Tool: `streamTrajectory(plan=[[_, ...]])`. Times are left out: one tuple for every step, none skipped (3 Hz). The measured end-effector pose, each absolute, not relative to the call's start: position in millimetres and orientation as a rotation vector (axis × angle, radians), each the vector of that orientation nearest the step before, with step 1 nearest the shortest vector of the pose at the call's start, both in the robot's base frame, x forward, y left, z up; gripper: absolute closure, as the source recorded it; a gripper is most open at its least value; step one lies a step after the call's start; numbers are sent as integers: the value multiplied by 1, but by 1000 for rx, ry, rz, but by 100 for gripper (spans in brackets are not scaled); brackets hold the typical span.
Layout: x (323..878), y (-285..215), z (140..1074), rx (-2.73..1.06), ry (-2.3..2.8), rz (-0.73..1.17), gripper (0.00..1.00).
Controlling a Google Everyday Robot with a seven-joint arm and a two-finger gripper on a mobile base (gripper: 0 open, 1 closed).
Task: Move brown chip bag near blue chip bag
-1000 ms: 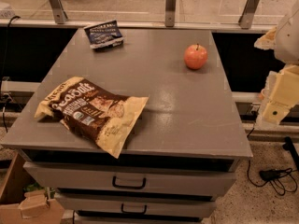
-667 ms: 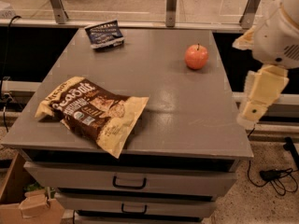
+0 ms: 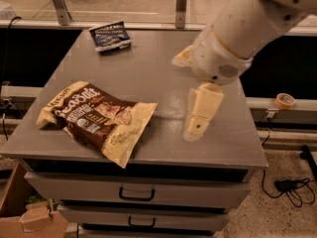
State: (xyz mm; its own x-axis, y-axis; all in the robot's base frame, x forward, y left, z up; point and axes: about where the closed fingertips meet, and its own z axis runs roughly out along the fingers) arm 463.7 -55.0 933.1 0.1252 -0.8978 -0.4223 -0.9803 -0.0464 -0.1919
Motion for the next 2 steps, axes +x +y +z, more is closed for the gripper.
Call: streamTrajectory(plan=[[459,-1,916,-2001,1696,379,0],[453,49,896,-1985,1627,482,0]])
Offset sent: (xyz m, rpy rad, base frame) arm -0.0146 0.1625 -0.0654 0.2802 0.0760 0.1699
